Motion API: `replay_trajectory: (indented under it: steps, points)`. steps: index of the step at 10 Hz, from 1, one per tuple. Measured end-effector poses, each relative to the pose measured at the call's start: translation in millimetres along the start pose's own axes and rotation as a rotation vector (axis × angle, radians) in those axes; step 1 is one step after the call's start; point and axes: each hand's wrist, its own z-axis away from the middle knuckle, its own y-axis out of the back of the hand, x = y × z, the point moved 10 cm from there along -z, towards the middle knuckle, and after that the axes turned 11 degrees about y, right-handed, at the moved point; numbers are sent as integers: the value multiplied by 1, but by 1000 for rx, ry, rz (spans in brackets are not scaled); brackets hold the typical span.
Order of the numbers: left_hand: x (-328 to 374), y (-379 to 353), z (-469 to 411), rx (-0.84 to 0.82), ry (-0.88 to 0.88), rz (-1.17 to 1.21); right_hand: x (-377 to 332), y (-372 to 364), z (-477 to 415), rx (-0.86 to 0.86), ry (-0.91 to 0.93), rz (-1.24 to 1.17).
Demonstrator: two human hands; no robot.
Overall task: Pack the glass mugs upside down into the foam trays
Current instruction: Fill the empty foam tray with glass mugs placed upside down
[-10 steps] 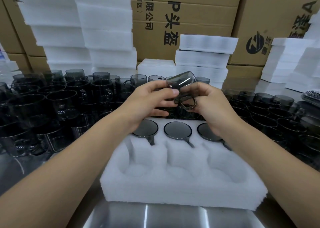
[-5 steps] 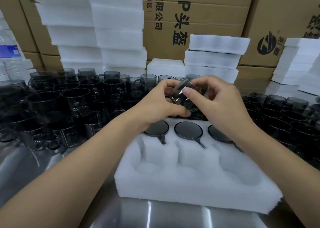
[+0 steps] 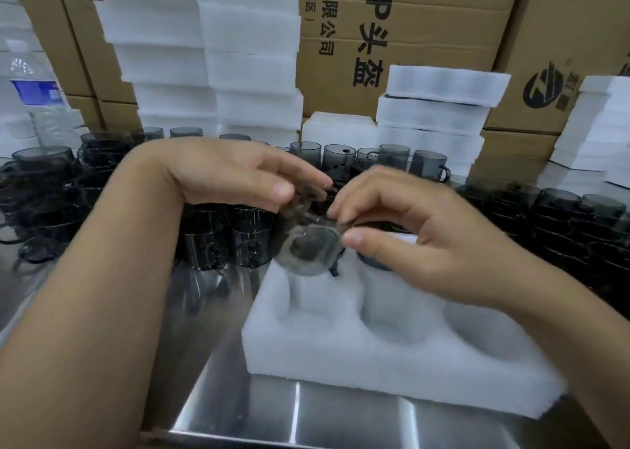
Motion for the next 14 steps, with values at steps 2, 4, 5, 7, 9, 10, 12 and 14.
replay_trajectory:
  steps: [2,4,5,7,9,10,12,14]
  points:
    - [-14,-5,3,-20,132,-198,-8,-22,4,-206,86,95]
    - [-20,-13,3,-68,194,-250,-8,-30,7,-272,40,-31]
    - [-19,-14,3,-72,214,-211,4,-33,10,-280,-64,-145]
    - [-13,-20,8,-60,306,-306,13,-38,12,-284,-121,-121]
    - [-11,-29,10,-115,390,-458,33,-38,16,-283,-248,-33]
    - [-16,-36,12,-207,475,-435,35,-43,18,-355,-254,49]
    - [-19,-36,8,-187,506,-454,37,-47,19,-420,-253,127]
    - [7,-14,-9,129,263,-288,39,-41,16,-357,-249,64]
